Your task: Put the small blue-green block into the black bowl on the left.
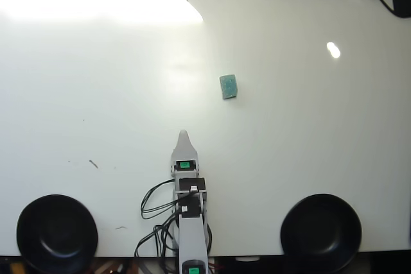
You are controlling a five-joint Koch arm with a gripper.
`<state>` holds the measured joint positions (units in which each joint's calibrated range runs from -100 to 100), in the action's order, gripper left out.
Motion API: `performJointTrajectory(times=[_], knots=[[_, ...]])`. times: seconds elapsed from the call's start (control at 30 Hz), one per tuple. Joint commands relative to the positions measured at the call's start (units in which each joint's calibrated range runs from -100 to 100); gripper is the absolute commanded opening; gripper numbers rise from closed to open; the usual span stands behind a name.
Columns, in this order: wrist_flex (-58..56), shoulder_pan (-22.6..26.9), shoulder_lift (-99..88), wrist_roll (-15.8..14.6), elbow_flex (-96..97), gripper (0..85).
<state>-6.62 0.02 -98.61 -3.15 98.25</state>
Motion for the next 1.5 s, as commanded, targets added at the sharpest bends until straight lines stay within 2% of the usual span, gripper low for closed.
performJointTrajectory(times=[0.0,0.07,0.33,0.53,0.7,0.9,1.03,1.13,1.37,1.47], knots=[[-0.47,0.05,-1.07,2.3,0.18,47.9],[-0.55,-0.05,-1.07,4.98,-0.56,47.8],[-5.5,0.39,-1.07,7.23,-9.89,47.6],[-2.34,0.29,-1.07,15.63,-12.85,47.9],[3.99,-0.44,-0.75,25.15,-13.59,47.6],[4.8,-0.78,-0.1,30.87,-17.56,47.6],[4.88,-2.05,2.68,36.58,-20.24,47.9],[4.31,-3.32,7.07,40.83,-24.59,48.3],[4.39,-5.86,21.21,48.21,-37.16,48.8],[8.69,-7.13,26.03,51.97,-37.89,49.5]])
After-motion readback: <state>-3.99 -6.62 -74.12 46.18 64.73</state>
